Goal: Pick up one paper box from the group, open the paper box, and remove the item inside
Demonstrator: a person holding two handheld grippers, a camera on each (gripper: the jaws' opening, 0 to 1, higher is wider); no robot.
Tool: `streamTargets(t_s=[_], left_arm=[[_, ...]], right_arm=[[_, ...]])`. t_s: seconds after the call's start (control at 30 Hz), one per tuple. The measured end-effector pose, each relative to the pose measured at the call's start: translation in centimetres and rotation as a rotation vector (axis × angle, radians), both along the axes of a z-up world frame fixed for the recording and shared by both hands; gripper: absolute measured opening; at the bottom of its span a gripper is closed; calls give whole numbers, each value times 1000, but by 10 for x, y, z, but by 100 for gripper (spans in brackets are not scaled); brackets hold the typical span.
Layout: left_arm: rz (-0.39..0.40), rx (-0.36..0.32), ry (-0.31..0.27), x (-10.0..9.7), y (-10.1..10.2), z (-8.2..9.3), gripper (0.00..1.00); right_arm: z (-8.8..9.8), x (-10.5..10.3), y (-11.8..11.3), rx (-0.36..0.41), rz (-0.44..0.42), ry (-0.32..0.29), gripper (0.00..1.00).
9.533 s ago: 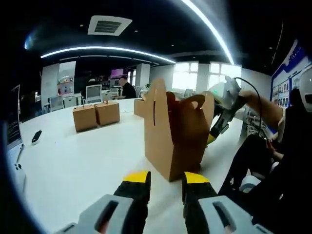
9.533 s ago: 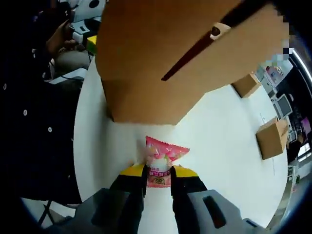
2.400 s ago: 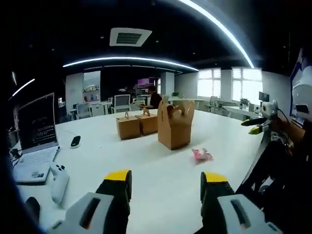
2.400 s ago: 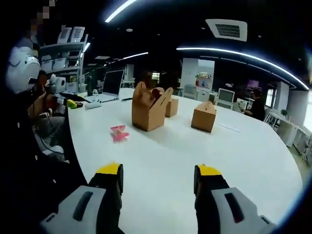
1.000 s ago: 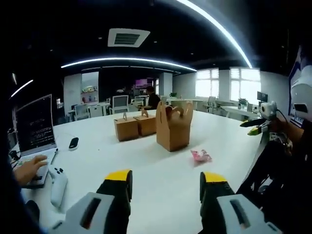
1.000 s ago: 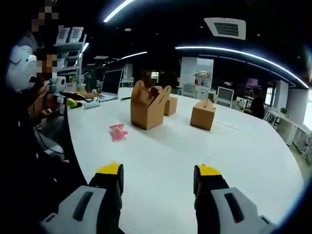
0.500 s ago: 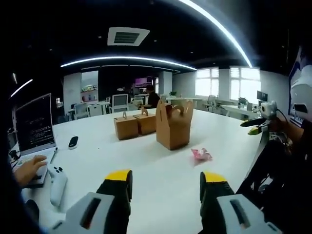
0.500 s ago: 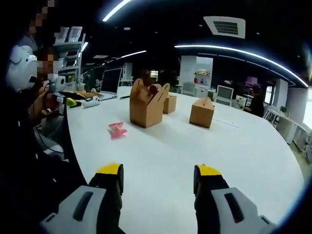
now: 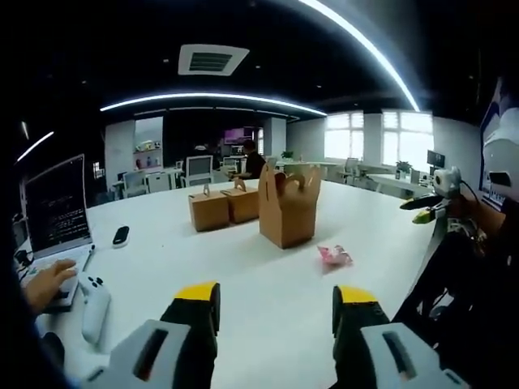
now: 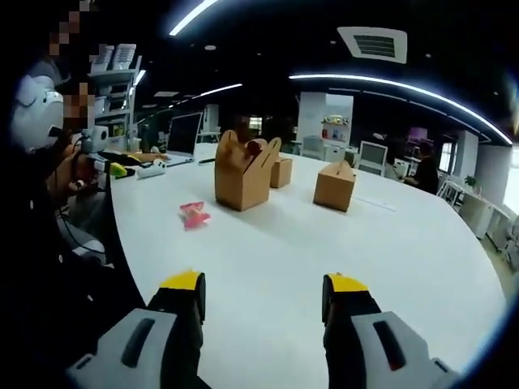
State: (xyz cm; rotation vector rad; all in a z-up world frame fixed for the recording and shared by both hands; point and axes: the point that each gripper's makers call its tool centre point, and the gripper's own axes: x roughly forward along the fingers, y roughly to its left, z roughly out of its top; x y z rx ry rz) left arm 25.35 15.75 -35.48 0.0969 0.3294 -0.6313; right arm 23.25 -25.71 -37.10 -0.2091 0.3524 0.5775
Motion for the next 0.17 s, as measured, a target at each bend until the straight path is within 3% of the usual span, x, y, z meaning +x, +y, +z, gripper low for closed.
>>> streamTargets(t_s=[0.17], left_arm=[[-6,0,-4,0,-2,2,56]], right_arm=[[0,-2,-1,4,-4,-2,58]])
